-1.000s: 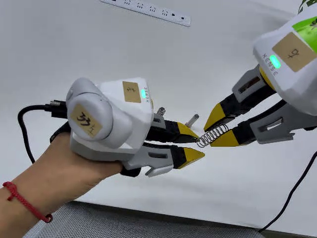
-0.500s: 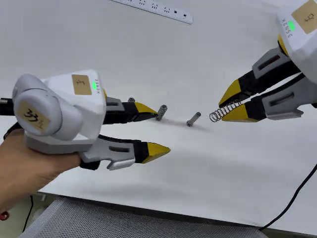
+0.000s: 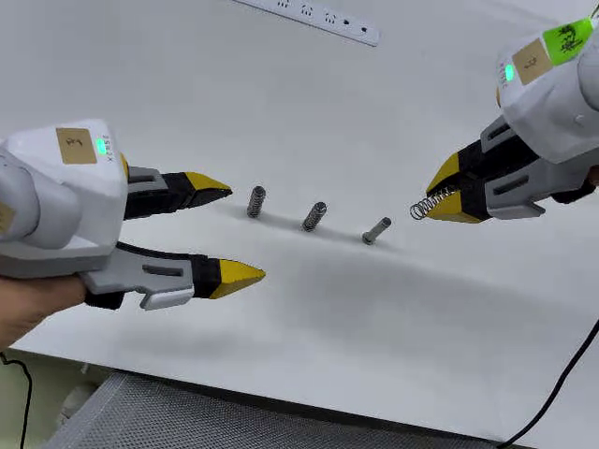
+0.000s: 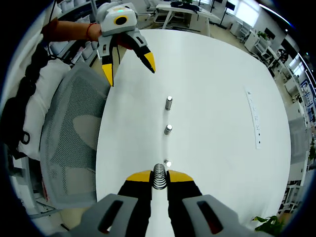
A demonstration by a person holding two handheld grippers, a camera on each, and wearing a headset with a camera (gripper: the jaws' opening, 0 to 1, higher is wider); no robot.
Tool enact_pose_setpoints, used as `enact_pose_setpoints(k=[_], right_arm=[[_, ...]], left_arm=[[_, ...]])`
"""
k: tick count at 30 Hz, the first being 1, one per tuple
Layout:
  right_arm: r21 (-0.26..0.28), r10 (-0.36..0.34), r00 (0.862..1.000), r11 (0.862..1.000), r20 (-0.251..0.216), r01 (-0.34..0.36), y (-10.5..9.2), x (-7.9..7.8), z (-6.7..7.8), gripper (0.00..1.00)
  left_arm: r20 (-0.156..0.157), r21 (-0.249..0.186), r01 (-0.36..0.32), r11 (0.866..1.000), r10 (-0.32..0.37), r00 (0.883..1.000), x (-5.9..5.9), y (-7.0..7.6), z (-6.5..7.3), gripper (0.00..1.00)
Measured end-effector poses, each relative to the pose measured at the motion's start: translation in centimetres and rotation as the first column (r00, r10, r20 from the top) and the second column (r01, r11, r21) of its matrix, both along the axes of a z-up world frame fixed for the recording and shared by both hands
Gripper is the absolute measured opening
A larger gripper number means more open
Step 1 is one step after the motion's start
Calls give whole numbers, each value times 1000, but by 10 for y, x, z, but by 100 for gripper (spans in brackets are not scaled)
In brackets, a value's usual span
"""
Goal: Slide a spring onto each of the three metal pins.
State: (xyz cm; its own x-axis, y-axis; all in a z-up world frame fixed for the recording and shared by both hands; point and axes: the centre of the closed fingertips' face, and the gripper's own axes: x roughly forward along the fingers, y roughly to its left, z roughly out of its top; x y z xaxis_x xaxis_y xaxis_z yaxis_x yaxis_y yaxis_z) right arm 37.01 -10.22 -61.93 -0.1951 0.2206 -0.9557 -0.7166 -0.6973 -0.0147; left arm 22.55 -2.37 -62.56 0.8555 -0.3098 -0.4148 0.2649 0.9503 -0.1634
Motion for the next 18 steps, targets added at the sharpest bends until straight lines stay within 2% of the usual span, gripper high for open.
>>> enact_pose_setpoints(k=[5,9,18], right_arm=[[-13,-17,1000,1000,-3,17,8,6,-16,12],[-29,-20,1000,999,1,20,10,6,-29,12],[-55,-41,999,998,2,41,13,10,-48,12]], left_arm=[[-7,0,-15,1000,15,1000,2,5,-2,63],[-14,-1,-19,1000,19,1000,3,7,-5,71],[-26,-15,-28,999,28,999,1,12,-13,76]])
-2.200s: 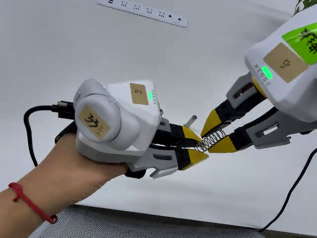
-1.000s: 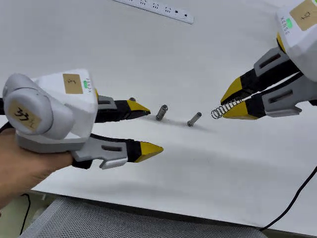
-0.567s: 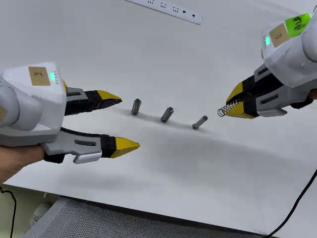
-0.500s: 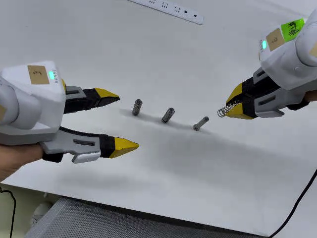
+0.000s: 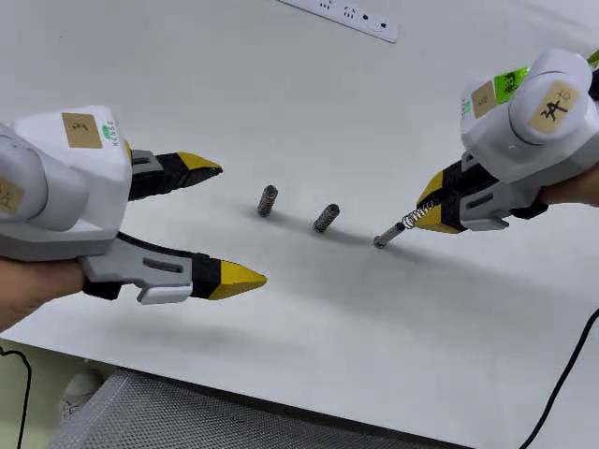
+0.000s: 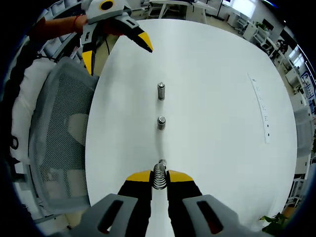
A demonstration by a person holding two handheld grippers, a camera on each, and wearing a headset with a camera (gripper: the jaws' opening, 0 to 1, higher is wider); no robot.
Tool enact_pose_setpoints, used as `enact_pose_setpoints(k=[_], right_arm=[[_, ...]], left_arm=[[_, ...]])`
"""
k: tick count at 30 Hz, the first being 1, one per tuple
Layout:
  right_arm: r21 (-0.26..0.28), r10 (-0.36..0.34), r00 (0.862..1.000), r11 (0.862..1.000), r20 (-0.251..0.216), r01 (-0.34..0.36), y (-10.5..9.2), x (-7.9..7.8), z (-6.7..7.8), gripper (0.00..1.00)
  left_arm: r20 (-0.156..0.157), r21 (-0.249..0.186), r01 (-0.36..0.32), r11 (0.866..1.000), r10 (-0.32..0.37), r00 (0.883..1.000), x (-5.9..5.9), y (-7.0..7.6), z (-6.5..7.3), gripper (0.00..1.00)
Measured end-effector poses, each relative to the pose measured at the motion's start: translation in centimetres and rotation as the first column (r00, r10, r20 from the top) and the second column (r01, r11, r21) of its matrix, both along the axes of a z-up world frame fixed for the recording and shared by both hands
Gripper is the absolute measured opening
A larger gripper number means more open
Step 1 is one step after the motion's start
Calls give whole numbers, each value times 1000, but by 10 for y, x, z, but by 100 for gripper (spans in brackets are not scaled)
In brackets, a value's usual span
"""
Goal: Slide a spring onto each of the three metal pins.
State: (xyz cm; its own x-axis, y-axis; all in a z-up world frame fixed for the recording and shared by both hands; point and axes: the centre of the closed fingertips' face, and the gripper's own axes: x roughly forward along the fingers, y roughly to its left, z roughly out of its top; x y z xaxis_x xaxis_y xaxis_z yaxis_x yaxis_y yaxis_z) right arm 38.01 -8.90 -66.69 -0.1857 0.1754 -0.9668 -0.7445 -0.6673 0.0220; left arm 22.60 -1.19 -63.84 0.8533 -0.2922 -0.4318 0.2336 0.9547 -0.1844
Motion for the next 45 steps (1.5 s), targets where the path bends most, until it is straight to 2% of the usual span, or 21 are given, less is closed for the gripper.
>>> enact_pose_setpoints(k=[6,29,45], right_arm=[[-16,-5,1000,1000,6,6,-1,2,-8,12],[-39,11,1000,999,11,-11,1,3,-20,12],[-53,24,1000,998,16,-23,1,2,-41,12]], left_arm=[[-2,-8,-7,1000,7,1000,-2,1,-3,77],[5,-33,-11,999,12,1000,2,-1,-4,76],[6,-41,-18,999,18,1000,3,0,-5,75]])
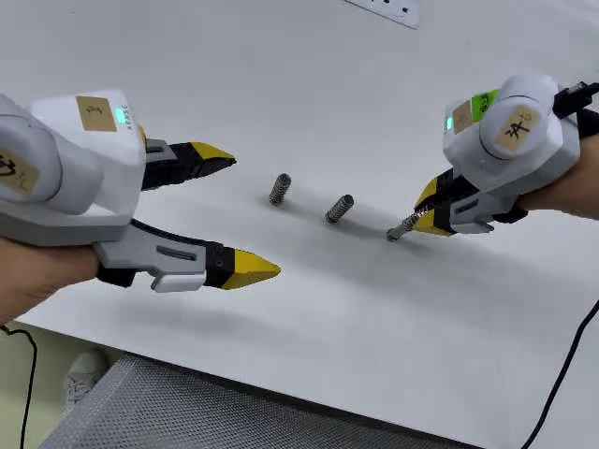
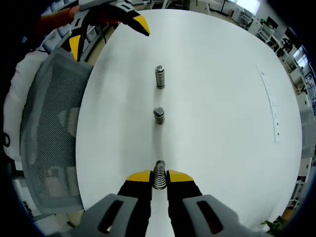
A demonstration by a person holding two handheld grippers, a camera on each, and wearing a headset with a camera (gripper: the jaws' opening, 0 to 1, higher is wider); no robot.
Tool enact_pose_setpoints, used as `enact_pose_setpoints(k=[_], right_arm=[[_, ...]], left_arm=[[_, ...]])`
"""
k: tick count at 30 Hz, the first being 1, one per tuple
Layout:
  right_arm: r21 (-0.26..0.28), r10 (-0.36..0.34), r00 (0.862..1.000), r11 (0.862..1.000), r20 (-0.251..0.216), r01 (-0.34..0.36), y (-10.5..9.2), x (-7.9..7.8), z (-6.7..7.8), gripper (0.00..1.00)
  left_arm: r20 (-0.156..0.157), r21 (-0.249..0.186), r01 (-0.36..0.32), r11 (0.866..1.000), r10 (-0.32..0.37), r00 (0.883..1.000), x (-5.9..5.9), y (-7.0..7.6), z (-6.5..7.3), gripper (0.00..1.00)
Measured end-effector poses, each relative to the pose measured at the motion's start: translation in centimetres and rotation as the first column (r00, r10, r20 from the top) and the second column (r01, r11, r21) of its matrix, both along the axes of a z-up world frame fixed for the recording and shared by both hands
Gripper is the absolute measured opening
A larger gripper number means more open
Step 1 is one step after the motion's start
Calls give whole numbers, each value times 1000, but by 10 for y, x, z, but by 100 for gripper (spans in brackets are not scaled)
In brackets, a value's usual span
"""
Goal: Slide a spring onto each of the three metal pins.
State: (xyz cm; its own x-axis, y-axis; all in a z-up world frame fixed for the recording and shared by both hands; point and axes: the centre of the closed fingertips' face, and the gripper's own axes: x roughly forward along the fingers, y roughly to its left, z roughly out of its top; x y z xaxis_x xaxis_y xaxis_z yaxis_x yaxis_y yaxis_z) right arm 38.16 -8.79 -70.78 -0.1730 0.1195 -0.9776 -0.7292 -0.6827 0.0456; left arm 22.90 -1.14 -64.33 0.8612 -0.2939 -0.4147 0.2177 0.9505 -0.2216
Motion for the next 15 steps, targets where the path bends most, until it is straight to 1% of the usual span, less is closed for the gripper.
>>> enact_pose_setpoints(k=[7,15], right_arm=[[-1,15,1000,1000,9,-15,1,-2,-8,12],[-2,12,1000,1000,7,-12,1,-3,-19,12]], left_arm=[[-2,-1,-2,1000,2,1000,0,1,-1,75],[-4,-4,-5,1000,5,1000,-1,2,-2,75]])
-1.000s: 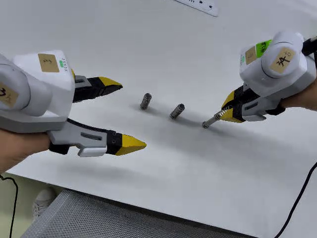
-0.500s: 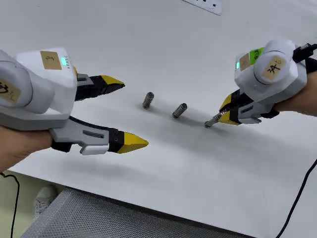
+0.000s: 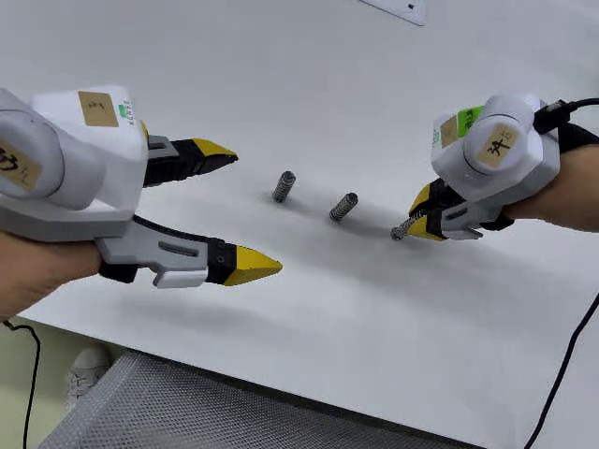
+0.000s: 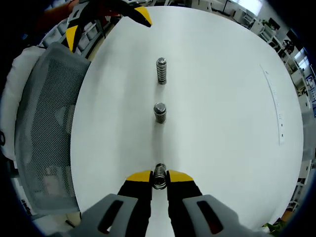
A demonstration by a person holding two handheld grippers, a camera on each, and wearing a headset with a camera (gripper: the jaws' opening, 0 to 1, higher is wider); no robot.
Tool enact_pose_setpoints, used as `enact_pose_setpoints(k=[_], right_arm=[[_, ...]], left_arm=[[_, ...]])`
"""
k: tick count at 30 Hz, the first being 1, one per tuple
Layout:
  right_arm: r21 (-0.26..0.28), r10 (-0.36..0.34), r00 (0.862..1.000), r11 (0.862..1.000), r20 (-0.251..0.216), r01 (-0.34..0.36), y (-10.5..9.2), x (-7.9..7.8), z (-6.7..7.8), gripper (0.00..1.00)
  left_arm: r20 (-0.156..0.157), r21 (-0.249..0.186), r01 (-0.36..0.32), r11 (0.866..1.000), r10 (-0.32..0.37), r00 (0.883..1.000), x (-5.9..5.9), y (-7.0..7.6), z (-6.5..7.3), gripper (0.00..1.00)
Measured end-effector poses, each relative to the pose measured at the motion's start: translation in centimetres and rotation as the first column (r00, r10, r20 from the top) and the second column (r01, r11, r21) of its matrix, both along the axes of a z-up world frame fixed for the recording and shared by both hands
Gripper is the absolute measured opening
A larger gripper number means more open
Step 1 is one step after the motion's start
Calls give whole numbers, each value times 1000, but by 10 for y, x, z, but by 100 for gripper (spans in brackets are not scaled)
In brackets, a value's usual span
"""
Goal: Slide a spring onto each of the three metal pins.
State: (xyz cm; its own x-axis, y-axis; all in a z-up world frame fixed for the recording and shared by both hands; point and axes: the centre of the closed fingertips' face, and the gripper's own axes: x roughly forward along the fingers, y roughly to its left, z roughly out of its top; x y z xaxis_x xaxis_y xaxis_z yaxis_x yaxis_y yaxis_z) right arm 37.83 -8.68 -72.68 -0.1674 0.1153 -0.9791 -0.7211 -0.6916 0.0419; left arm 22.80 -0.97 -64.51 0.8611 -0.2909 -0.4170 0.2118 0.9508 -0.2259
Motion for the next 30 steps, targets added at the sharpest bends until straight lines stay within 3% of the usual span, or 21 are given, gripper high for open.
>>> enact_pose_setpoints(k=[16,25,30], right_arm=[[-6,12,1000,1000,5,-12,-1,-1,-14,12],[-3,12,1000,1000,2,-12,0,-1,-13,13],[17,-4,1000,1000,-8,4,0,0,-6,18]], left_arm=[[-2,-2,0,1000,0,1000,1,0,0,75],[-7,1,4,1000,-4,1000,0,0,0,74],[-10,5,8,1000,-7,1000,0,0,0,75]])
